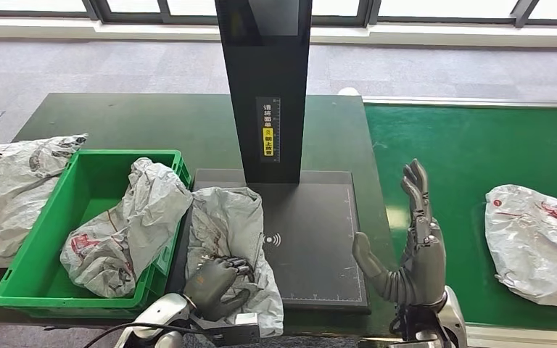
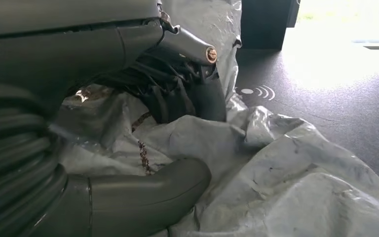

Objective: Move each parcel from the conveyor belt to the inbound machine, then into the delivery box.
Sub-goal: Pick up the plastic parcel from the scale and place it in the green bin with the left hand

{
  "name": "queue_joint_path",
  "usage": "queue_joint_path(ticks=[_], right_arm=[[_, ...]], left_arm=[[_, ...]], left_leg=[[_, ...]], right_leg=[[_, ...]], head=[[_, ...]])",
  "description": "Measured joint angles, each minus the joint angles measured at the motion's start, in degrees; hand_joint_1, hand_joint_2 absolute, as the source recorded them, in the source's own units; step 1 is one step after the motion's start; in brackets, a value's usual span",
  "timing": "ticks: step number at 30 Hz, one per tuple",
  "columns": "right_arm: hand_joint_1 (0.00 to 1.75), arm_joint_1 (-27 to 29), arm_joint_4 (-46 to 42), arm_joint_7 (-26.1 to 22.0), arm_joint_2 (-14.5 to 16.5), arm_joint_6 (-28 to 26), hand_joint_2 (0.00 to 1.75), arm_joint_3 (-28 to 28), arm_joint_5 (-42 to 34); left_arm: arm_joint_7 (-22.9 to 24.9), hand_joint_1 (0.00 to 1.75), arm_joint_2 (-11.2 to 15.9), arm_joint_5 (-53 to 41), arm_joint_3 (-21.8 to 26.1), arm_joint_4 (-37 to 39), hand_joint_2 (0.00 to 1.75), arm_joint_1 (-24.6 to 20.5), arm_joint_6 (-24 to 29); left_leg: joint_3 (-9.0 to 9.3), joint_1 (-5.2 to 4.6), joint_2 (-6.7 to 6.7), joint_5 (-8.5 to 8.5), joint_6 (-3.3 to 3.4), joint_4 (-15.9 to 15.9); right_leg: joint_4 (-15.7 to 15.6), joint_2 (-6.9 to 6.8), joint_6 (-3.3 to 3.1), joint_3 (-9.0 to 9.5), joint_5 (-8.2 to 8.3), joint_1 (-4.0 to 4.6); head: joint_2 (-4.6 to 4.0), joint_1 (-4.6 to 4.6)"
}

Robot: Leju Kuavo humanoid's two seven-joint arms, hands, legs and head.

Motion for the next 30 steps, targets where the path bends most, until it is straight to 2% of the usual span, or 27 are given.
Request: queue_joint_path(ticks=[6, 10, 13, 17, 23, 26, 30], right_arm=[[0.0, -1.0, 0.55, 0.0, 0.01, 0.57, 1.75, -0.05, 0.4], [0.0, -1.01, 0.63, 0.0, 0.02, 0.59, 1.75, -0.1, 0.79], [0.0, -0.51, 0.62, -0.01, 0.05, 0.39, 1.75, -0.1, 1.24], [0.0, 1.28, 0.4, -0.02, 0.3, -0.27, 1.75, -0.1, 2.2], [0.0, 2.7, 0.31, -0.07, 0.42, -2.56, 1.75, -0.09, 1.97], [0.0, 2.69, 0.31, -0.09, 0.42, -2.85, 1.75, -0.08, 1.47], [0.0, 2.68, 0.31, -0.09, 0.42, -2.93, 1.75, -0.08, 1.08]], left_arm=[[-0.45, 1.75, 0.55, 0.39, -0.52, 2.49, 1.75, -2.36, -0.36], [-2.62, 1.75, 0.61, 0.45, -0.75, 4.01, 1.75, -3.38, 1.71], [-5.88, 1.75, 0.05, 1.55, -0.71, 4.49, 1.75, -4.02, 7.58], [-9.69, 1.75, -2.04, 4.88, 0.27, 3.02, 1.75, -4.3, 15.19], [-21.0, 1.75, -5.88, 21.72, 3.98, -5.82, 1.75, -1.86, 28.44], [-23.84, 1.75, -6.93, 25.6, 5.32, -10.34, 1.75, -0.04, 30.84], [-24.44, 1.75, -7.65, 26.13, 5.79, -13.82, 1.75, 1.57, 31.98]], left_leg=[[0.62, -0.02, -0.05, -0.25, -0.05, -0.14], [1.02, -0.02, -0.05, -0.33, -0.06, -0.19], [1.19, -0.02, -0.05, -0.3, -0.08, -0.18], [1.03, -0.01, -0.06, -0.03, -0.1, -0.12], [0.53, -0.01, -0.02, 0.03, -0.11, -0.11], [0.42, -0.01, -0.02, 0.01, -0.09, -0.11], [0.32, -0.01, -0.03, 0.01, -0.09, -0.11]], right_leg=[[-0.05, -0.05, -0.05, 0.55, -0.26, -0.02], [-0.07, -0.1, -0.08, 0.87, -0.44, -0.02], [-0.06, -0.09, -0.09, 0.86, -0.43, -0.01], [0.0, -0.08, -0.09, 0.36, -0.12, -0.01], [0.0, 0.0, -0.08, -0.17, 0.04, -0.04], [-0.02, -0.02, -0.06, -0.26, 0.02, -0.04], [-0.02, -0.04, -0.04, -0.34, 0.0, -0.03]], head=[[0.0, 0.0], [0.0, 0.0], [0.0, 0.0], [0.0, 0.01], [0.0, 0.02], [0.0, 0.02], [0.01, 0.01]])
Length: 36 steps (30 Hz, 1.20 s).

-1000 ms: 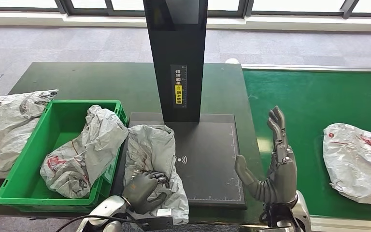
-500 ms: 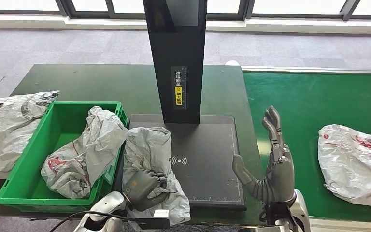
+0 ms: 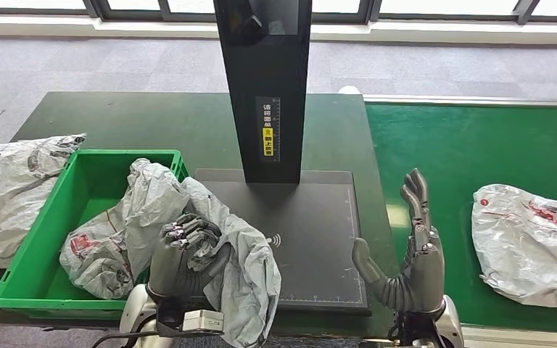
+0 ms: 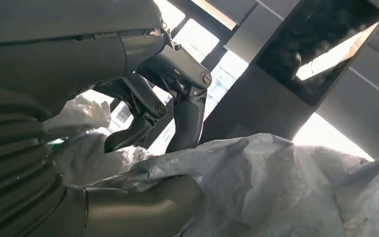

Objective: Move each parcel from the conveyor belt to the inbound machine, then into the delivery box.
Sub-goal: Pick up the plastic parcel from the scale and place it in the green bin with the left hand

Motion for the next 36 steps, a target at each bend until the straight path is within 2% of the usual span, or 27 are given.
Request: queue_joint_path(ticks=[11, 20, 24, 27, 30, 32, 36], right_arm=[[0.0, 0.0, 0.02, 0.0, -0.47, -2.04, 1.75, 0.81, -2.62], [0.0, -1.19, 0.11, 0.01, -0.96, -1.31, 1.75, 1.69, -4.17], [0.0, -2.08, 0.53, 0.05, -1.19, -1.32, 1.75, 1.77, -5.24], [0.0, -2.5, 0.93, 0.06, -1.46, -1.57, 1.75, 1.9, -5.96], [0.0, -3.06, 1.37, 0.07, -1.75, -1.79, 1.75, 2.37, -6.38], [0.0, -3.6, 1.72, 0.07, -1.83, -1.54, 1.75, 2.65, -6.52], [0.0, -4.8, 2.46, 0.07, -1.84, -0.31, 1.75, 2.8, -6.57]], left_arm=[[-0.23, 1.75, -0.39, 2.5, 0.03, -4.81, 1.75, 3.38, 2.71], [-0.23, 1.75, -0.05, 6.54, -0.33, -7.73, 1.75, 4.75, 3.99], [-0.23, 1.75, 1.58, 14.08, -1.46, -11.35, 1.75, 5.52, 7.56], [-0.23, 1.75, 4.03, 22.19, -1.68, -15.89, 1.75, 6.04, 11.86], [-0.23, 1.75, 6.21, 26.26, -1.2, -20.13, 1.75, 6.4, 13.35], [-0.23, 1.75, 7.05, 27.75, -0.01, -22.79, 1.75, 6.59, 13.51], [-0.23, 1.75, 7.79, 30.86, 5.28, -27.43, 1.75, 6.2, 13.72]], left_leg=[[-0.02, 0.0, 0.02, 0.0, 0.0, 0.0], [-0.08, 0.0, 0.02, 0.0, 0.0, 0.0], [-0.09, 0.0, 0.01, 0.01, 0.0, 0.0], [-0.11, 0.0, 0.01, 0.01, -0.02, 0.0], [-0.15, 0.03, -0.03, 0.02, -0.03, -0.01], [-0.18, 0.05, -0.05, 0.03, -0.05, -0.01], [-0.18, 0.05, -0.02, 0.05, -0.07, -0.01]], right_leg=[[0.0, 0.01, 0.0, -0.04, 0.0, 0.0], [0.01, 0.02, 0.0, -0.09, 0.0, 0.0], [0.01, 0.01, 0.0, -0.09, 0.01, 0.01], [0.02, 0.01, -0.01, -0.13, 0.0, 0.04], [0.03, -0.03, -0.03, -0.14, -0.02, 0.06], [0.05, -0.02, -0.06, -0.17, -0.02, 0.06], [0.05, 0.01, -0.06, -0.2, -0.01, 0.05]], head=[[-0.01, 0.01], [-0.01, 0.01], [-0.01, 0.0], [-0.01, 0.0], [-0.01, -0.01], [-0.01, 0.0], [-0.01, -0.01]])
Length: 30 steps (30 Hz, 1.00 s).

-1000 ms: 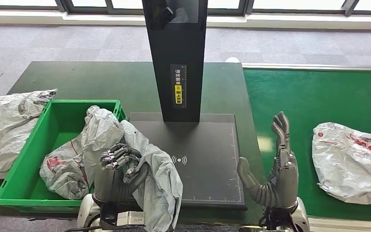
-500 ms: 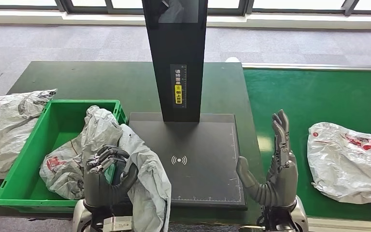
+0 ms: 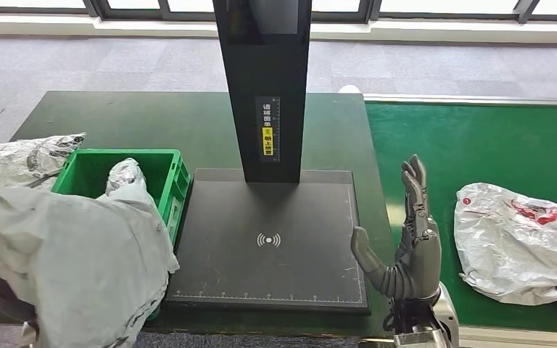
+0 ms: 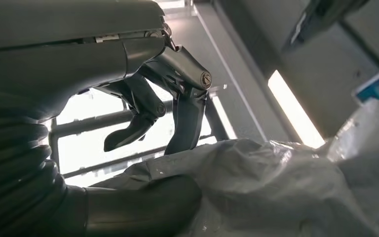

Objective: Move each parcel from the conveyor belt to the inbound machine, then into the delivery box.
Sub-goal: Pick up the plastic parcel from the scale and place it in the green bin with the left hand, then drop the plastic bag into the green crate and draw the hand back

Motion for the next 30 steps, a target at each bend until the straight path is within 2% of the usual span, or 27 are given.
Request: queue_joint_path(ticks=[5, 8, 10, 13, 16, 19, 22, 25, 30], right_arm=[[0.0, -0.94, 0.77, 0.0, 0.08, 1.39, 1.75, 0.0, 0.09], [0.0, -1.95, 1.31, 0.0, 0.61, 3.08, 1.75, 0.0, 0.18], [0.0, -2.75, 1.66, 0.0, 1.17, 4.3, 1.75, 0.0, 0.44], [0.0, -3.89, 2.19, 0.0, 2.25, 6.25, 1.75, 0.0, 1.4], [0.0, -4.12, 2.39, 0.0, 3.45, 7.91, 1.75, 0.0, 2.92], [0.0, -4.04, 2.4, -0.01, 4.85, 9.4, 1.75, -0.01, 4.47], [0.0, -3.94, 2.4, 0.0, 5.92, 10.57, 1.75, -0.02, 5.2], [0.0, -3.95, 2.4, 0.0, 6.47, 11.01, 1.75, -0.02, 5.08], [0.0, -3.98, 2.43, 0.0, 6.74, 11.01, 1.75, -0.02, 4.84]], left_arm=[[0.0, 1.75, 0.45, 2.88, 4.49, -1.21, 1.75, -1.75, -1.25], [0.03, 1.75, 0.43, 3.18, 9.24, 2.57, 1.75, -6.48, -5.27], [0.3, 1.75, 0.39, 0.25, 12.98, 6.9, 1.75, -10.48, -7.46], [3.05, 1.75, 0.38, -9.32, 17.74, 15.11, 1.75, -17.94, -8.42], [9.31, 1.75, 0.53, -23.57, 20.89, 26.2, 1.75, -26.46, -8.38], [15.76, 1.75, 0.76, -38.75, 22.66, 39.61, 1.75, -33.81, -7.16], [20.71, 1.75, 1.14, -49.75, 23.23, 51.99, 1.75, -39.34, -4.66], [23.02, 1.75, 1.82, -54.79, 23.63, 61.63, 1.75, -42.83, -2.86], [23.34, 1.75, 2.5, -55.65, 24.24, 70.3, 1.75, -45.44, -2.01]], left_leg=[[0.0, 0.0, -0.02, 0.02, 0.01, 0.0], [-0.01, -0.01, -0.03, 0.11, -0.03, 0.0], [-0.02, -0.01, -0.03, 0.2, -0.1, 0.0], [-0.06, 0.0, -0.03, 0.37, -0.17, 0.0], [-0.13, 0.0, -0.07, 0.52, -0.2, 0.0], [-0.2, 0.0, 0.0, 0.61, -0.24, 0.0], [-0.29, 0.0, 0.11, 0.67, -0.25, 0.0], [-0.32, 0.0, 0.2, 0.68, -0.23, 0.0], [-0.41, 0.0, 0.19, 0.68, -0.23, 0.0]], right_leg=[[0.0, -0.03, 0.01, 0.0, 0.01, -0.01], [0.0, -0.04, -0.02, -0.02, 0.08, -0.01], [0.0, -0.04, -0.08, -0.06, 0.16, 0.03], [0.01, -0.03, -0.15, -0.16, 0.3, 0.06], [0.03, -0.06, -0.19, -0.22, 0.42, 0.07], [0.07, 0.01, -0.25, -0.32, 0.58, 0.07], [0.09, 0.12, -0.25, -0.45, 0.68, 0.07], [0.1, 0.2, -0.25, -0.51, 0.7, 0.06], [0.09, 0.2, -0.25, -0.59, 0.71, 0.07]], head=[[0.0, 0.01], [0.0, 0.0], [0.0, 0.0], [0.0, 0.01], [0.0, 0.01], [0.0, 0.01], [0.0, 0.02], [0.0, 0.02], [0.0, 0.02]])
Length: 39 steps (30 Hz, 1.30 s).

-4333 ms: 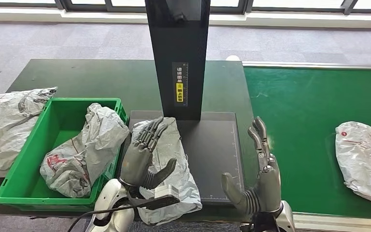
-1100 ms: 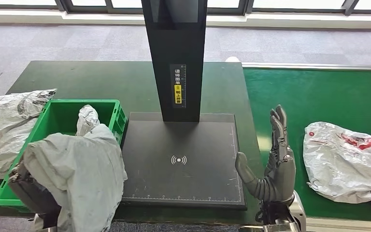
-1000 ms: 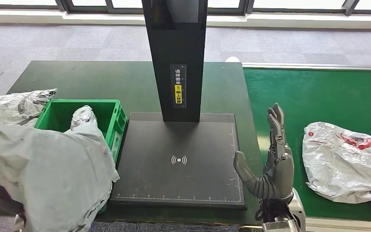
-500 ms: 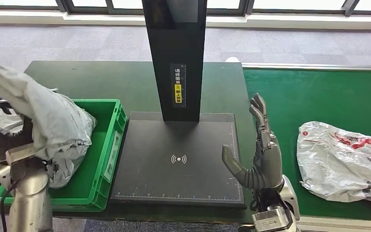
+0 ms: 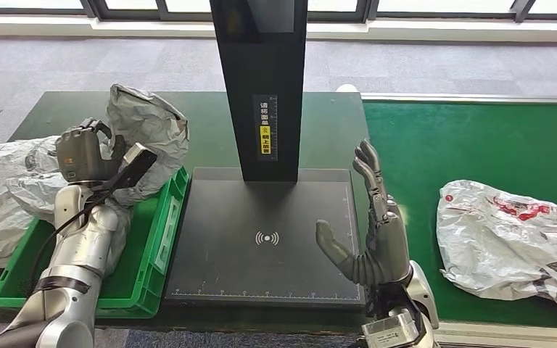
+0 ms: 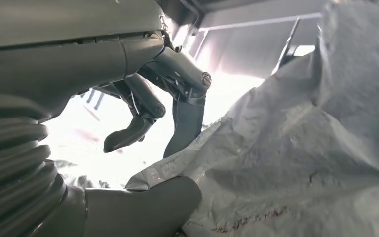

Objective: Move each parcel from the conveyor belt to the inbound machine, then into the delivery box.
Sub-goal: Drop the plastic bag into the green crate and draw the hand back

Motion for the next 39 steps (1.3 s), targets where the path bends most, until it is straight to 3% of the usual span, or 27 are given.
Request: queue_joint_path(ticks=[13, 19, 23, 28, 32, 36, 39], right_arm=[[0.0, -4.12, 3.33, 0.02, -0.01, -0.4, 1.75, 0.0, -4.02], [0.0, -5.18, 4.67, 0.01, -0.13, -1.14, 1.75, 0.02, -4.02], [0.0, -5.43, 5.09, 0.0, -0.18, -1.2, 1.75, 0.02, -3.48], [0.0, -5.57, 5.34, 0.0, -0.16, -1.21, 1.75, 0.02, -2.51], [0.0, -5.58, 5.39, 0.0, -0.16, -1.2, 1.75, 0.02, -2.27], [0.0, -5.56, 5.43, 0.0, 0.03, -1.19, 1.75, 0.02, -1.49], [0.0, -5.51, 5.44, 0.01, 0.35, -1.14, 1.75, 0.02, -0.69]], left_arm=[[7.1, 1.75, 3.43, -7.67, 1.26, 13.23, 1.75, -0.32, 0.24], [12.19, 1.75, 5.02, -8.43, 2.31, 16.97, 1.75, -0.96, -6.36], [10.51, 0.0, 5.45, -5.06, 3.86, 18.24, 1.75, -1.22, -7.28], [1.89, 0.0, 5.46, 5.05, 8.77, 18.01, 1.75, -1.23, -6.02], [0.08, 0.0, 5.38, 7.1, 11.32, 17.64, 0.0, -1.19, -6.01], [-7.11, 0.0, 4.49, 18.32, 14.61, 15.06, 0.0, -0.52, -7.41], [-11.02, 0.0, 3.13, 30.6, 17.0, 10.13, 0.0, 1.2, -12.74]], left_leg=[[-0.08, 0.01, 0.0, 0.04, -0.04, -0.01], [-0.1, 0.01, 0.0, 0.04, -0.04, -0.01], [-0.11, 0.01, 0.0, 0.05, -0.04, -0.01], [-0.13, 0.02, 0.01, 0.05, -0.04, -0.01], [-0.16, 0.02, 0.0, 0.05, -0.04, -0.01], [-0.18, 0.02, 0.03, 0.05, -0.04, -0.01], [-0.19, 0.02, 0.07, 0.05, -0.04, 0.0]], right_leg=[[0.04, 0.01, 0.0, -0.06, 0.0, 0.01], [0.04, 0.01, -0.01, -0.09, 0.0, 0.01], [0.04, 0.01, -0.01, -0.12, 0.0, 0.02], [0.05, 0.02, -0.01, -0.16, 0.0, 0.03], [0.05, 0.01, -0.01, -0.16, 0.0, 0.04], [0.05, 0.03, -0.01, -0.19, 0.0, 0.03], [0.04, 0.08, -0.01, -0.25, 0.01, 0.03]], head=[[0.0, -0.01], [0.0, -0.02], [0.0, -0.01], [0.0, -0.02], [0.0, -0.01], [0.0, -0.01], [0.0, -0.02]])
